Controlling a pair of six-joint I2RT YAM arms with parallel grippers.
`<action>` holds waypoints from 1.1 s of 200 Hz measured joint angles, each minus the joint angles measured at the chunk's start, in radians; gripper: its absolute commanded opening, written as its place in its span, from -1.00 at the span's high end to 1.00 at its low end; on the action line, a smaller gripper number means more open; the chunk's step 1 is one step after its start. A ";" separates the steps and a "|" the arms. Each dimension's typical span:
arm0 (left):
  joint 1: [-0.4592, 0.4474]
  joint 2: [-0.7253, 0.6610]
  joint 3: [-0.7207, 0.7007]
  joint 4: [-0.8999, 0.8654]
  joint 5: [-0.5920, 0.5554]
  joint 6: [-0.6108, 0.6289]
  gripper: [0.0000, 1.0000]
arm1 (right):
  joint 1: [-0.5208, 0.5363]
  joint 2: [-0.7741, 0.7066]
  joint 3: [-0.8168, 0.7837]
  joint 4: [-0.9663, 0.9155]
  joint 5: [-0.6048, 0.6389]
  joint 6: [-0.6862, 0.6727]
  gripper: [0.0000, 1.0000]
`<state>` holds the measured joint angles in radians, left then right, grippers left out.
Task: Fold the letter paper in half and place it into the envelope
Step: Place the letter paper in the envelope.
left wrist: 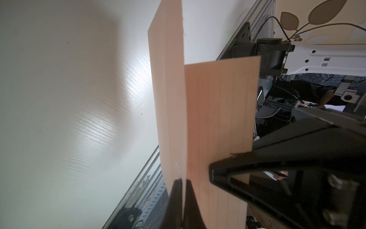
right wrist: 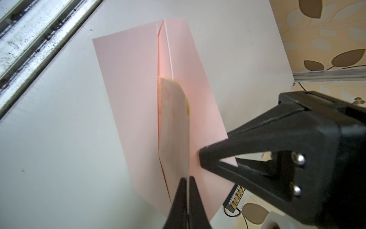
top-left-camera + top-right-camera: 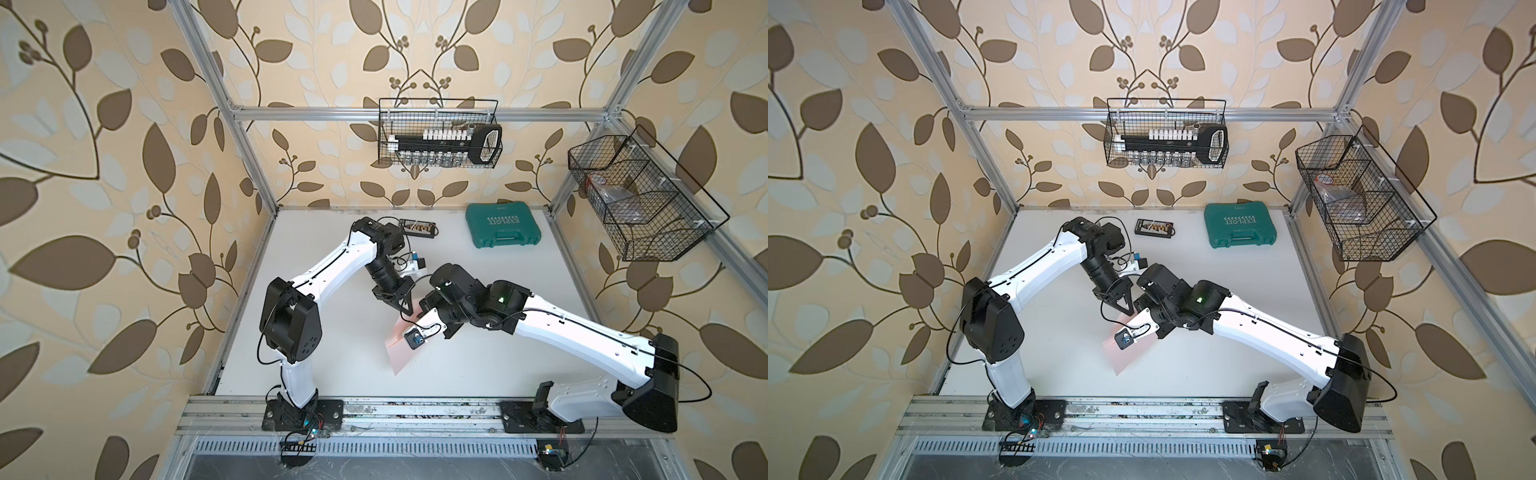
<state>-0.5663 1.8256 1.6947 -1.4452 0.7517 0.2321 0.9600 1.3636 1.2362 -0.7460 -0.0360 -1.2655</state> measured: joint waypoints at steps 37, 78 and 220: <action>-0.018 0.000 0.000 0.000 0.001 0.000 1.00 | 0.000 0.018 0.024 -0.061 -0.005 0.005 1.00; -0.038 0.000 0.000 -0.004 0.001 0.000 1.00 | 0.000 0.063 0.030 -0.113 -0.014 0.020 1.00; -0.090 0.016 0.011 -0.022 0.005 0.000 1.00 | 0.000 0.125 0.058 -0.161 -0.049 0.080 1.00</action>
<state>-0.6559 1.8416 1.7061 -1.4670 0.7563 0.2317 0.9604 1.4883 1.2942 -0.9066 -0.0853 -1.1851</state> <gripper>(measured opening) 0.046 0.047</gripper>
